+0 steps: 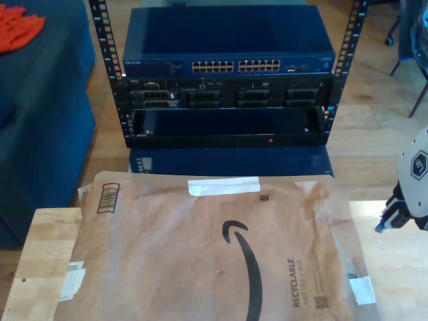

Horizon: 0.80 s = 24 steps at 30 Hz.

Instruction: Grab the cable and plug it in

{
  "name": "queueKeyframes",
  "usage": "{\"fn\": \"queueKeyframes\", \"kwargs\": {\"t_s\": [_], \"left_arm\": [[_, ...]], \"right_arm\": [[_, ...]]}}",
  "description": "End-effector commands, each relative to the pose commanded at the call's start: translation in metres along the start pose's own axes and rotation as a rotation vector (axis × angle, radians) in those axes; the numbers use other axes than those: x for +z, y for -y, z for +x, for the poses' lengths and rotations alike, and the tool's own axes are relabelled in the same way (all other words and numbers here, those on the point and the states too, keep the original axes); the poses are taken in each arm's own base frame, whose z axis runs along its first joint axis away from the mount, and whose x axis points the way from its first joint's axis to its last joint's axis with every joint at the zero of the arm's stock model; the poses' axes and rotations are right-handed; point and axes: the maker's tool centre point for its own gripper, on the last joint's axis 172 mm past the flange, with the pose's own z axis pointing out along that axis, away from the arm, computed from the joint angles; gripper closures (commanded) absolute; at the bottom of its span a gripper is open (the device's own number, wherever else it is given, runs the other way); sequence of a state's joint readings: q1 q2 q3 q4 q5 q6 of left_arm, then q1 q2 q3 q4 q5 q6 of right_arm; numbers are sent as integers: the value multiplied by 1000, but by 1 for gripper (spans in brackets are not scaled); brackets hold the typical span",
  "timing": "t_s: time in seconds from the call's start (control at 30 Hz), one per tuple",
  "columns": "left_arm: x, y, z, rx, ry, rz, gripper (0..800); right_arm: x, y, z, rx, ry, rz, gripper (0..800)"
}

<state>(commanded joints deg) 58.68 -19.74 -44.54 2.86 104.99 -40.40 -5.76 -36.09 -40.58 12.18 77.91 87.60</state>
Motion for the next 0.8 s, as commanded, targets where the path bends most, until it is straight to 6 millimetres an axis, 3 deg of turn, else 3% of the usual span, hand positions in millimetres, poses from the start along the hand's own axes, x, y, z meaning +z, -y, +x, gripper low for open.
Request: {"fn": "queueKeyframes", "kwargs": {"t_s": [0.17,0.33,0.53,0.8], "left_arm": [[55,28,30,9,98,-55,0],[70,46,41,14,128,-108,0],[107,60,25,0,190,-112,0],[133,59,39,-47,138,-197,0]], "right_arm": [[12,-8,3,10,3,-28,799],[20,-11,4,15,4,-35,799],[23,-13,5,16,4,-41,799],[34,-20,8,20,2,-65,799]]}}
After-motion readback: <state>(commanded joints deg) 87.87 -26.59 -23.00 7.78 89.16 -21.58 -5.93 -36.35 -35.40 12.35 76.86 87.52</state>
